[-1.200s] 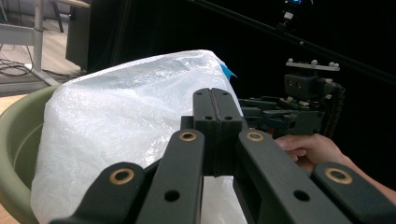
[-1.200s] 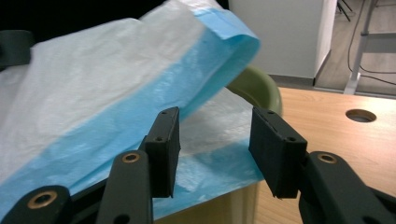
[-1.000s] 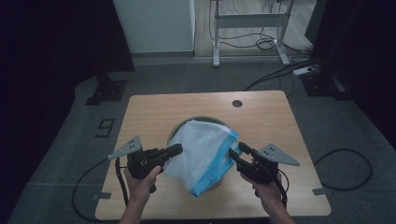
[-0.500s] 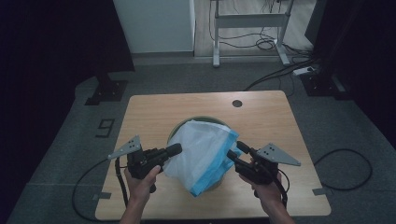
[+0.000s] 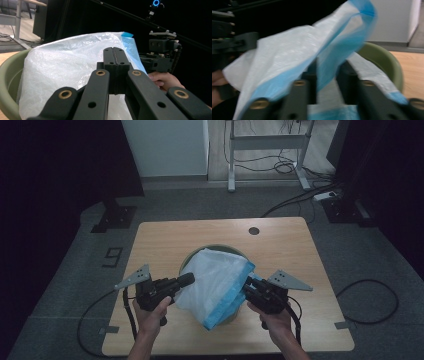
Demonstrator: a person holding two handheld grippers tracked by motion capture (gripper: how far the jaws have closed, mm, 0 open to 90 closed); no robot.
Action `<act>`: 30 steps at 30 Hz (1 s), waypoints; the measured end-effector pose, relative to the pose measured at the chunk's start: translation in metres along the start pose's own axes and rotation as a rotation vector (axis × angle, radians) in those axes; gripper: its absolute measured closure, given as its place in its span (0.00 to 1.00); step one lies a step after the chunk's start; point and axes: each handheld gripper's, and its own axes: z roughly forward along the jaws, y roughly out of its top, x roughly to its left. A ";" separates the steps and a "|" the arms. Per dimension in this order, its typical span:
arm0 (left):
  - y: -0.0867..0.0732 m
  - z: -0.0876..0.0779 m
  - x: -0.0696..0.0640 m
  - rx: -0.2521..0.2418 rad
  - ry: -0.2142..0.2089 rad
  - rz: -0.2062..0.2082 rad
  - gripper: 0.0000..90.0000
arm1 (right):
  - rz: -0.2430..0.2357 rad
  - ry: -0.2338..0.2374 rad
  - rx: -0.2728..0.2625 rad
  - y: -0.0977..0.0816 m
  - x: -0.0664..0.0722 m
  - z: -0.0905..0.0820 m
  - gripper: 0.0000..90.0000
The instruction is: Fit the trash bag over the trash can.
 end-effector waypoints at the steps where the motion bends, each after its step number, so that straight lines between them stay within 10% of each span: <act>1: 0.000 0.000 0.000 0.000 0.000 0.000 1.00 | 0.000 0.000 0.000 0.000 0.000 0.000 0.90; 13: 0.019 -0.003 0.010 -0.035 0.026 0.004 1.00 | -0.141 -0.148 -0.013 0.052 -0.007 -0.018 0.99; 23: 0.024 -0.001 0.017 -0.036 0.040 -0.014 0.99 | -0.120 -0.202 -0.007 0.072 -0.028 -0.023 0.99; 30: 0.001 -0.003 0.006 0.016 0.037 -0.029 0.55 | -0.086 -0.202 0.018 0.055 -0.033 -0.018 0.99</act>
